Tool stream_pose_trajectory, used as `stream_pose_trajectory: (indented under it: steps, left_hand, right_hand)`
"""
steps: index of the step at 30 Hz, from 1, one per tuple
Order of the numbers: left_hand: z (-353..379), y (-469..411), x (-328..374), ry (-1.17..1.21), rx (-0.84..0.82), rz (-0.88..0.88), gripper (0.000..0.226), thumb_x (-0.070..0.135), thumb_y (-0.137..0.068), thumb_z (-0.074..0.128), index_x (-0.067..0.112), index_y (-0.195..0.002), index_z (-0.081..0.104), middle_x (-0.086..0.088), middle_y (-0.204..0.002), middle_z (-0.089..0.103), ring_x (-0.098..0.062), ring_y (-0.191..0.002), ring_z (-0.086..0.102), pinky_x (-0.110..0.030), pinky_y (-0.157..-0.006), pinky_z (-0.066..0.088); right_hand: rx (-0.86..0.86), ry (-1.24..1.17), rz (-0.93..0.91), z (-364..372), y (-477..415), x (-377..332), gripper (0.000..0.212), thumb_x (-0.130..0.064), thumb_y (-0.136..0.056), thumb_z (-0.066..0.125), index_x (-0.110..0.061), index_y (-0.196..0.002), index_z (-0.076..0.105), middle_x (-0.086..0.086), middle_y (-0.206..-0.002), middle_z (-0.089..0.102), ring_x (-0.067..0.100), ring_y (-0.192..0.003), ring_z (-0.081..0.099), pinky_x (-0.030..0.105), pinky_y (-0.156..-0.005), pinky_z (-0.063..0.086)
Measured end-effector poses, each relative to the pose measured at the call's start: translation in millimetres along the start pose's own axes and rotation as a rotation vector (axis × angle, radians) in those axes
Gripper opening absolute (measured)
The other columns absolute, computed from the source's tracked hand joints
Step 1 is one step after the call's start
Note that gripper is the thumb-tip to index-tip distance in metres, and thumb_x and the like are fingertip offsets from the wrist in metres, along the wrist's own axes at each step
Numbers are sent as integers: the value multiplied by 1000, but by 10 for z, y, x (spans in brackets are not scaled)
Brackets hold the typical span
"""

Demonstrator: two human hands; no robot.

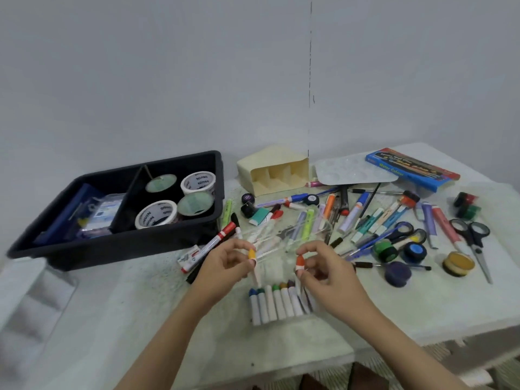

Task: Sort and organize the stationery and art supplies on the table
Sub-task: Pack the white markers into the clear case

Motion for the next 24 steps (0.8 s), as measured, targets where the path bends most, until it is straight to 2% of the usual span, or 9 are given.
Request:
stream_pose_trajectory:
  steps: [4, 8, 10, 14, 18, 22, 24]
  left_hand:
    - [-206, 250, -198, -57, 73, 0, 15, 2, -85, 65, 16, -89, 64, -2, -63, 62, -3, -55, 55, -15, -57, 47]
    - [-325, 404, -371, -124, 96, 9, 14, 8, -83, 67, 19, -90, 64, -7, -69, 68, -9, -61, 56, -21, -62, 48]
    - [-341, 446, -426, -158, 95, 27, 15, 8, -83, 67, 21, -89, 64, -6, -69, 69, -6, -58, 53, -16, -58, 45]
    - [-340, 495, -488, -194, 107, 55, 16, 7, -83, 67, 21, -88, 63, -4, -68, 67, 2, -52, 49, -10, -54, 41]
    - [-330, 488, -529, -180, 120, 53, 15, 8, -83, 67, 21, -88, 63, -1, -66, 62, 3, -52, 49, -9, -53, 40]
    - [-333, 475, -587, -175, 155, 41, 15, 9, -84, 67, 22, -89, 62, -1, -69, 61, 5, -52, 50, -8, -53, 41]
    - [-347, 468, -622, -168, 168, 33, 14, 9, -84, 67, 21, -89, 62, -1, -70, 61, 5, -53, 51, -8, -54, 42]
  right_hand:
    - [-69, -86, 27, 351, 79, -56, 23, -4, -85, 64, -24, -94, 57, 9, -67, 63, 4, -57, 50, 14, -57, 40]
    - [-115, -85, 69, 632, 117, -79, 22, -4, -83, 64, -24, -92, 58, -2, -63, 61, 4, -55, 48, 13, -55, 40]
    - [-117, -58, 75, 726, 113, -71, 22, -7, -83, 65, -26, -92, 57, -2, -66, 62, 4, -55, 46, 13, -55, 39]
    - [-136, 55, 63, 840, 82, -61, 20, -13, -84, 66, -30, -92, 56, -5, -68, 63, 1, -51, 46, 17, -56, 39]
    - [-180, 202, 18, 908, 61, -58, 21, -20, -83, 67, -33, -96, 59, -9, -75, 64, -1, -56, 49, 17, -59, 39]
    - [-207, 409, -60, 944, 14, -40, 26, -24, -86, 65, -29, -111, 65, -9, -94, 55, -6, -71, 40, 9, -63, 27]
    - [-226, 432, -54, 949, -7, -25, 27, -23, -88, 64, -26, -115, 65, -8, -96, 53, -5, -71, 41, 8, -62, 28]
Point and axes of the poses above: each hand's wrist, its own y-axis away from the middle knuckle, its own z-axis out of the palm, x = y × z, the point moved 5 cm from there along -y, towards the middle knuckle
